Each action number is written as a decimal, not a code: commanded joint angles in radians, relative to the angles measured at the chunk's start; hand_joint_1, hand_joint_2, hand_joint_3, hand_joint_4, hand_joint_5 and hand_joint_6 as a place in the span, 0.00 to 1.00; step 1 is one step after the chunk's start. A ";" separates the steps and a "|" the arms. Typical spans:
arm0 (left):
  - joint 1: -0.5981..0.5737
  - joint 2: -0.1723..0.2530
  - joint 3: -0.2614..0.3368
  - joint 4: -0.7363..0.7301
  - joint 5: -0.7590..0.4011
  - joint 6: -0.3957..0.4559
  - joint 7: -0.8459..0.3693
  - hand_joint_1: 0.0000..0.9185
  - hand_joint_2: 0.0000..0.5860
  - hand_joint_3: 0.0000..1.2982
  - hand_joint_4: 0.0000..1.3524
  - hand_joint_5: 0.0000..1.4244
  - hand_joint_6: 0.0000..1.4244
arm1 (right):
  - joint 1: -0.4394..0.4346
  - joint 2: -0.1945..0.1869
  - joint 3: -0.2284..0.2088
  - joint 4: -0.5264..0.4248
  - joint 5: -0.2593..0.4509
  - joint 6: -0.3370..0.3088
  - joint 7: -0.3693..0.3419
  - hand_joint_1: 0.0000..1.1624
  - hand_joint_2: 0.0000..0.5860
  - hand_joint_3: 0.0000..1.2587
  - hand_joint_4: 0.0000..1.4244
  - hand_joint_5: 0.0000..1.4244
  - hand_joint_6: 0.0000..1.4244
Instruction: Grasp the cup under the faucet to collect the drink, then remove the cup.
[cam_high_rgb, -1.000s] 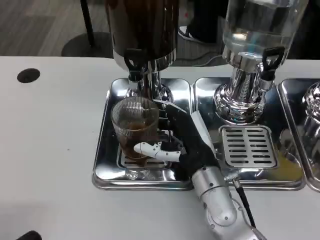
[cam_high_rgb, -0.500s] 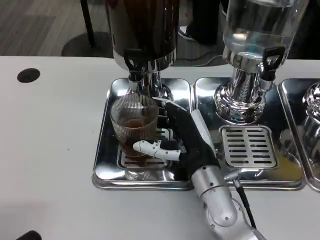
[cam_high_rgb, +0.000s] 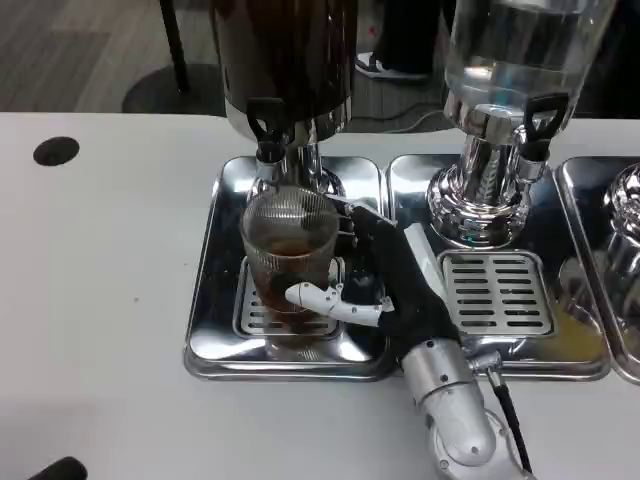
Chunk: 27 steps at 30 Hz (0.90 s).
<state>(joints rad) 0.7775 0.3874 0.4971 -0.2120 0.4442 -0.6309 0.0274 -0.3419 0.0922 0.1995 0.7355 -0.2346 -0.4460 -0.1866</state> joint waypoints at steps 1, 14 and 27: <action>0.006 0.012 -0.003 -0.016 0.013 0.010 -0.013 0.00 0.01 0.00 0.00 0.00 0.00 | 0.003 0.012 -0.004 -0.040 0.009 -0.012 0.007 0.82 0.33 0.33 0.28 0.28 0.21; 0.016 0.011 0.002 -0.022 0.011 0.010 -0.011 0.00 0.01 0.00 0.00 0.00 0.00 | 0.017 0.011 -0.002 -0.054 0.008 -0.021 0.016 0.81 0.33 0.33 0.29 0.28 0.21; 0.006 0.013 -0.004 -0.027 0.017 0.016 -0.014 0.00 0.01 0.00 0.00 0.00 0.00 | 0.073 -0.012 -0.006 -0.124 0.012 -0.022 0.035 0.81 0.33 0.33 0.29 0.29 0.21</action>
<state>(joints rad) 0.7784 0.3876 0.4963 -0.2270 0.4445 -0.6213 0.0273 -0.2712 0.0733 0.1991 0.6534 -0.2346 -0.4460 -0.1560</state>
